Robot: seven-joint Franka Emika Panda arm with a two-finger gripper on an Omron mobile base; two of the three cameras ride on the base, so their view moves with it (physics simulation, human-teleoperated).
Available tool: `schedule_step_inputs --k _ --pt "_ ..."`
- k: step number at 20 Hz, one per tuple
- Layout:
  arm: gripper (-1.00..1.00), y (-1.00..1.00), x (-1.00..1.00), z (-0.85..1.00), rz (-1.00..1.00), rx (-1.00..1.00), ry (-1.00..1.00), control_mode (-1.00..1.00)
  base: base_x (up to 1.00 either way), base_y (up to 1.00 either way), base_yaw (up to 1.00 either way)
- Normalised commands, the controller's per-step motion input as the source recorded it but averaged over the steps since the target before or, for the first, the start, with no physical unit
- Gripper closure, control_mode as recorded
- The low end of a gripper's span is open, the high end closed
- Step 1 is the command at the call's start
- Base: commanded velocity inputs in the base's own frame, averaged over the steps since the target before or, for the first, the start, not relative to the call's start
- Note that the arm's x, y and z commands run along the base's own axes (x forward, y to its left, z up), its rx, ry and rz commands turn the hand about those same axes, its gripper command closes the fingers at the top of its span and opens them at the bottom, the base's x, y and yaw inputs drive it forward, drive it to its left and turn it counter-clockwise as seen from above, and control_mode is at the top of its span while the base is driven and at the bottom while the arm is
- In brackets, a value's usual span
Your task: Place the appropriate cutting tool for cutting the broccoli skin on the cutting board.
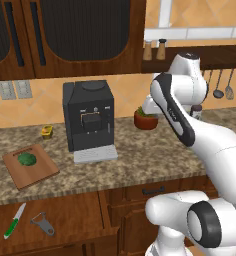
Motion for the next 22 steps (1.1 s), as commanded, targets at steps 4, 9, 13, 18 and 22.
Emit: schedule_step_inputs --k 4,9,13,18,22 --pt "-1.00 0.32 -0.36 -0.06 0.05 -0.02 -0.01 -1.00 0.00 0.00 0.00" --pt "-1.00 0.97 -0.16 -0.64 0.11 -0.12 0.05 -1.00 0.00 0.00 0.00" --pt "-1.00 1.00 0.08 -0.78 0.00 -0.15 0.10 -1.00 0.00 0.00 0.00" --pt "-1.00 1.00 -0.40 -0.67 0.16 -0.05 0.25 -1.00 0.00 0.00 0.00" --pt "-1.00 1.00 -0.08 -0.58 0.08 0.00 0.24 -1.00 0.00 0.00 0.00"
